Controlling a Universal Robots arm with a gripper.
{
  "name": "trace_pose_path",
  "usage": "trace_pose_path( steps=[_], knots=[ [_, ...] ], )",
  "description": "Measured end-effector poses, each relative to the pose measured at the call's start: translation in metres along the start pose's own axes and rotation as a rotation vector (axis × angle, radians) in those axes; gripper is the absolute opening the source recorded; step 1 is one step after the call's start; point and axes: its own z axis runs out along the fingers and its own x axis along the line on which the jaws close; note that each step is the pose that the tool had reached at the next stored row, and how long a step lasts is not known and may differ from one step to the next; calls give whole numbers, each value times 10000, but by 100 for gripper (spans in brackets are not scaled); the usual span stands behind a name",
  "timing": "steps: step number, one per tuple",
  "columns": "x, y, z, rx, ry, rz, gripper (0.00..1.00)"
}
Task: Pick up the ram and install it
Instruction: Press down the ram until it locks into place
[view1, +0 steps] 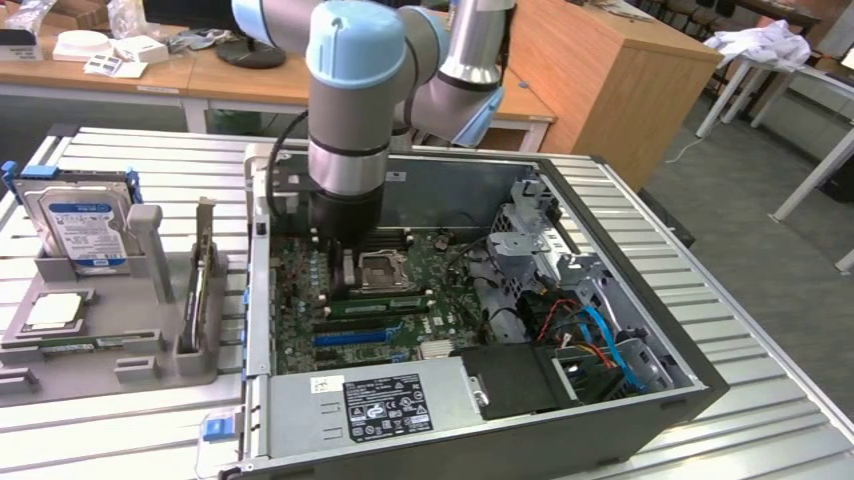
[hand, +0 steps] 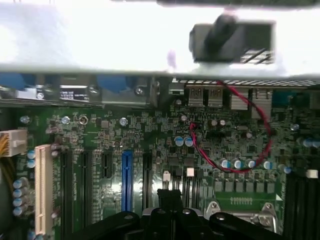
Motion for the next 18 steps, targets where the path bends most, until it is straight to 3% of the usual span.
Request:
trace_pose_path(
  steps=[7, 11, 14, 18],
  knots=[
    [3, -6, -199, -2, 2, 1, 11],
    [3, -22, -241, -1, 2, 0, 11],
    [5, -33, -354, 0, 1, 2, 11],
    [5, -102, -411, 0, 2, 23, 11]
  ],
)
